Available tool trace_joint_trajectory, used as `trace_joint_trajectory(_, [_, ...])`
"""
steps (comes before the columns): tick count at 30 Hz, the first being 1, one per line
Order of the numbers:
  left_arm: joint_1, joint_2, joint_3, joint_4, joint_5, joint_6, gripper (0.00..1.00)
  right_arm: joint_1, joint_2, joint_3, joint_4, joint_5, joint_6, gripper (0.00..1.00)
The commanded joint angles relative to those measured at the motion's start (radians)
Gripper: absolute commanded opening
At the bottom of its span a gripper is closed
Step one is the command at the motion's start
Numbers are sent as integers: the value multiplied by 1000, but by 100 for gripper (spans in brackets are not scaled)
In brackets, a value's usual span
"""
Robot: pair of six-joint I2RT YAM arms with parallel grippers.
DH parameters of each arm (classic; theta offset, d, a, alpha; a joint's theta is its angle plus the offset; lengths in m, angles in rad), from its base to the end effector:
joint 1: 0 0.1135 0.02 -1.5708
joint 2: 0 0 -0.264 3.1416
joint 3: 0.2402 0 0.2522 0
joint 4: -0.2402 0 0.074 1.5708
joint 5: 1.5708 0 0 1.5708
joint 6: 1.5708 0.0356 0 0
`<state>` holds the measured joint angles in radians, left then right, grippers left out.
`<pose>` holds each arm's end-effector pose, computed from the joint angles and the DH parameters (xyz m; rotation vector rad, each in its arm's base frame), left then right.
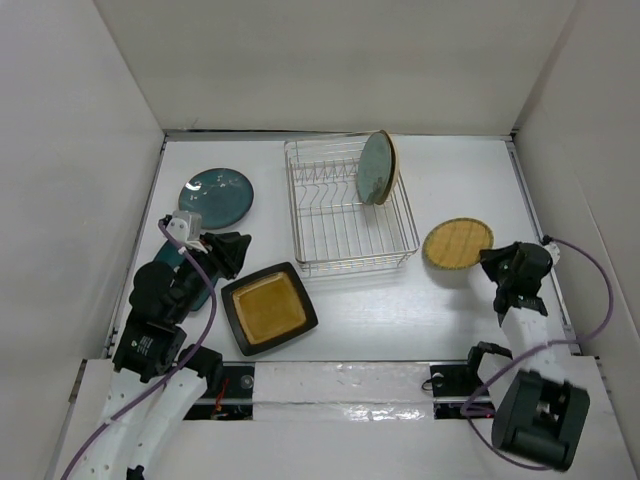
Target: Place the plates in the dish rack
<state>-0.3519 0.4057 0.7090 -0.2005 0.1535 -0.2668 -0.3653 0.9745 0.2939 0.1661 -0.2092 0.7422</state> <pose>0.0938 -0.0402 0.3593 0.1908 1.4870 -0.6135 0.1844 -0.0626 0.1709 0.9950 1.8538 0.4461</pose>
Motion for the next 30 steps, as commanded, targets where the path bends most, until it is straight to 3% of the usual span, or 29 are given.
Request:
trace_joint_trajectory(1, [1,18,18,36,6,3,27,81,-258,134,-173,351,14,0])
trace_joint_trajectory(4, [1,21,17,38,12,3,28,198,-379,276,-217,561,-38,0])
trace_joint_trajectory(6, [1,24,14,36,15,3,28,267,-370,399,-195,619,-104,0])
trace_joint_trajectory(10, [1,27,14,36,14,3,28,544,-188,644,-131,768,-269,0])
trace_joint_trajectory(11, [1,27,15,35,11,3,27,698,-78,700,-132,828,-311,0])
trace_joint_trajectory(14, [10,27,14,30,-2,3,11,958,152,905,-91,1059,-539,0])
trace_joint_trajectory(15, [10,27,12,29,-5,1,1,989,218,969,-111,1086,-608,0])
trace_joint_trajectory(18, [10,24,14,26,-25,-2,0,1028,468,1224,-241,1099,-661,0])
trace_joint_trajectory(24, [10,30,7,24,-32,-12,0,1068,779,1546,-370,1232,-762,0])
trace_joint_trajectory(30, [10,36,6,26,-32,-18,2,1068,917,1620,-410,1243,-780,0])
